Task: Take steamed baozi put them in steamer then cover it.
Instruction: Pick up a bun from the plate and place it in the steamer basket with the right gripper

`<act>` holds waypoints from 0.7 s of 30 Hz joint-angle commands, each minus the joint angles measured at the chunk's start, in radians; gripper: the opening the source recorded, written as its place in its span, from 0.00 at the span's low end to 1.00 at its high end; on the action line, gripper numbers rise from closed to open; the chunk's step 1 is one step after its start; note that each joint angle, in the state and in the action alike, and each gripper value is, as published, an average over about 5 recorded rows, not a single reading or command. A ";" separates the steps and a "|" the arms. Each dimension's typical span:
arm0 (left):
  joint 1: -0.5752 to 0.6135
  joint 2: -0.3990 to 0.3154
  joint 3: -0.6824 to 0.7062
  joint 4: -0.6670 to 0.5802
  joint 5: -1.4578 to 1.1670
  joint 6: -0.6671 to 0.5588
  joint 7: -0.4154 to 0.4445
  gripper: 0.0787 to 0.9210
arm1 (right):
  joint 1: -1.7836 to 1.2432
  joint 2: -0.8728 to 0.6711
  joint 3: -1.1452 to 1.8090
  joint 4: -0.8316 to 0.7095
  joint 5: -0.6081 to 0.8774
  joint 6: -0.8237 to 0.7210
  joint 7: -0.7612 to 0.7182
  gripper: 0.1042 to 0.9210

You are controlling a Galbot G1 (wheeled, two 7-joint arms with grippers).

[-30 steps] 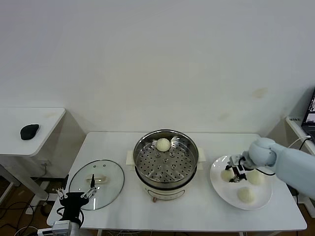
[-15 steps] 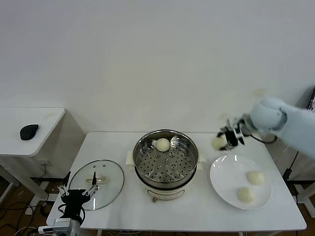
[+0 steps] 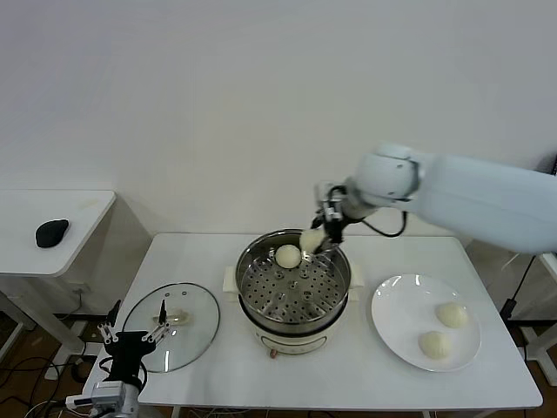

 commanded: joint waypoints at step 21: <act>0.013 0.000 -0.027 0.001 -0.012 -0.008 0.001 0.88 | -0.215 0.257 0.012 -0.213 0.000 -0.080 0.116 0.57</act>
